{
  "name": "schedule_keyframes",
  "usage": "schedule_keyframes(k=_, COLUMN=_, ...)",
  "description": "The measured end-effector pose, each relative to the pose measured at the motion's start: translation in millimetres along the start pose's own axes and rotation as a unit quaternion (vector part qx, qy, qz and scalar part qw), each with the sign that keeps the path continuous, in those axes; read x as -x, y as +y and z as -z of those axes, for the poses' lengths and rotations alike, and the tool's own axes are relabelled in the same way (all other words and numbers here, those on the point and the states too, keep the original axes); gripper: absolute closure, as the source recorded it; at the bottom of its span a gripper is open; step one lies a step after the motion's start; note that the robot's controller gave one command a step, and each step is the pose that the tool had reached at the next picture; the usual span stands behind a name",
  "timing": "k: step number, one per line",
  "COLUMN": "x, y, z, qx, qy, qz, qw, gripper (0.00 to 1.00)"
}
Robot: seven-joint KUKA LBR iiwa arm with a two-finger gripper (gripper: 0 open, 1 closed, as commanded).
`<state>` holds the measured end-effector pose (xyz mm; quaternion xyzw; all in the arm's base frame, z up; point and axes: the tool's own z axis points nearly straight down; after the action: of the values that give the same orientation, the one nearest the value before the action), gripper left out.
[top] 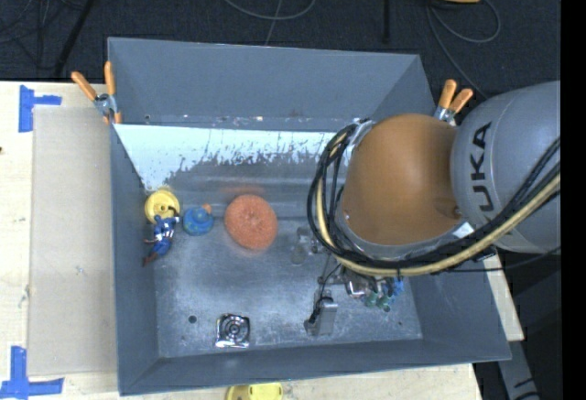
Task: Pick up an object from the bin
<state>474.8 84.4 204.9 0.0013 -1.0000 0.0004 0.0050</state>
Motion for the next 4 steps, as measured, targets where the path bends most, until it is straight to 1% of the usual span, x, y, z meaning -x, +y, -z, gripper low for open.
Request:
schedule_keyframes(k=1, x=1.7, y=0, z=4, qx=0.000, qy=-0.0040, qz=-0.001, qw=1.0000, gripper=0.00)
schedule_keyframes(k=2, x=43.4, y=52, z=-7, qx=0.000, qy=-0.0059, qz=-0.003, qw=1.0000, gripper=0.00)
schedule_keyframes(k=3, x=33.8, y=107, z=-43, qx=0.000, qy=-0.0069, qz=0.047, qw=0.9989, gripper=0.00)
schedule_keyframes(k=4, x=37.2, y=94, z=-60, qx=0.003, qy=-0.0035, qz=0.048, qw=0.9988, gripper=0.00)
